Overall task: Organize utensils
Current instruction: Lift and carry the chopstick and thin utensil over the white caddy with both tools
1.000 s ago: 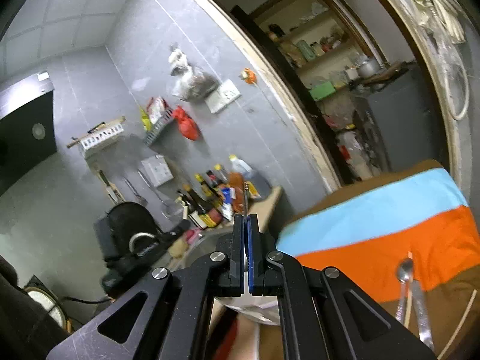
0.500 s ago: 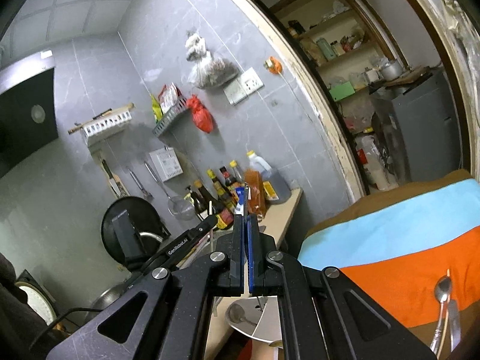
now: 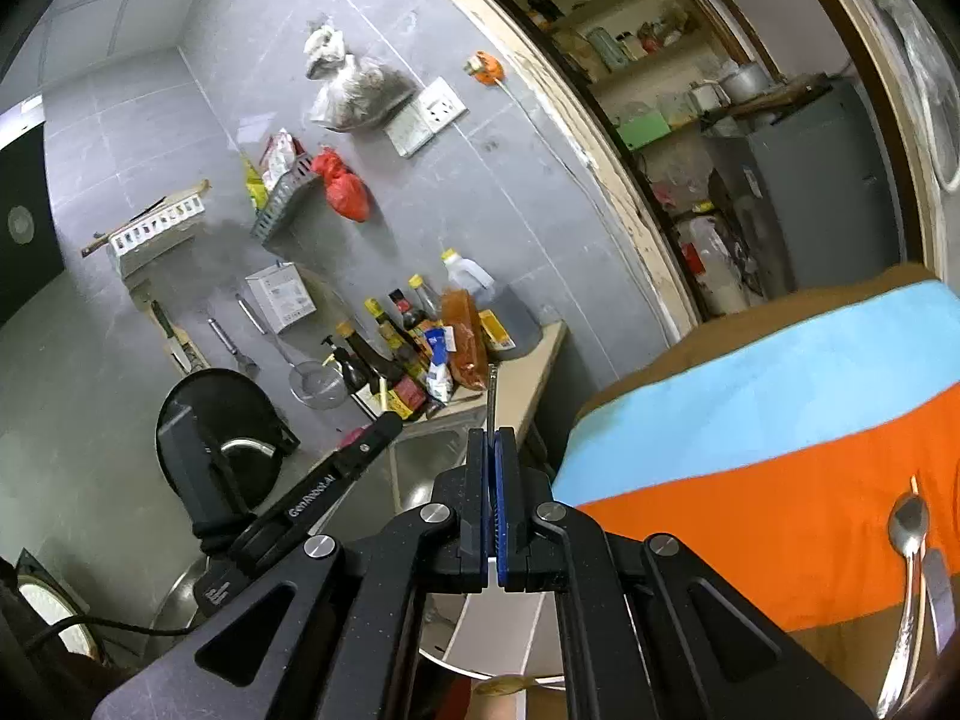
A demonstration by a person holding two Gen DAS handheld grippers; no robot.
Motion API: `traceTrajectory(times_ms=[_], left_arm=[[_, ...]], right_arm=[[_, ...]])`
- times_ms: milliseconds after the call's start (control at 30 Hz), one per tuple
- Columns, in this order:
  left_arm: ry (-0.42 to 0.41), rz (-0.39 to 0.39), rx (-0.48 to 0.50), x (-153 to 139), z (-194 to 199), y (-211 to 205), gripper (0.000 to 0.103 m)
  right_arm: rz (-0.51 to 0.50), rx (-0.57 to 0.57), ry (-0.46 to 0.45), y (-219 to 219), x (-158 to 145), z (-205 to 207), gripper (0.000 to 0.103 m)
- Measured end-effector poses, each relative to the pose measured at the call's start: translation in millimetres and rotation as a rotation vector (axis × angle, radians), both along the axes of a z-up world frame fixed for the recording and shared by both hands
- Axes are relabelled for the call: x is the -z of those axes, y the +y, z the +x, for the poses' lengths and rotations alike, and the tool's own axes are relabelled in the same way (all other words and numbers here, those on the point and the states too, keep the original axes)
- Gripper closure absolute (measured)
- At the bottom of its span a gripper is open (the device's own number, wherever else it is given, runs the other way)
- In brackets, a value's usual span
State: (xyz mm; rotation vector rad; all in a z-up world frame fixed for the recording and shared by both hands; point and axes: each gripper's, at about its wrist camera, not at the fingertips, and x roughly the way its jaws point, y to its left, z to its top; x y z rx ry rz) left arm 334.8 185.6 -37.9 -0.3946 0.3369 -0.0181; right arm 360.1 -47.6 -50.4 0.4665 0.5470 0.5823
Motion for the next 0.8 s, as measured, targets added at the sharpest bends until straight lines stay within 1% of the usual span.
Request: traceTrajectory(times_ms=[200,500,667,800], left_arm=[[-0.004,0.006,-0.014,1,3,0,0.098],[-0.02,0.048,-0.022,4,6,-11,0.098],[0.005,0.039,-0.009,11,-4,-14,0.098],[0.018,0.066,-0.008,14,-14,-16,0.098]], right_arm=[[0.006,0.006,0.02,0,9,4,0.101],[0.011,0.012,0.045,-1,19,5,0.101],[0.024,0.018,0.069,-2,27,5,0.101],[0.019,0.012,0.079,0,31,5,0.1]])
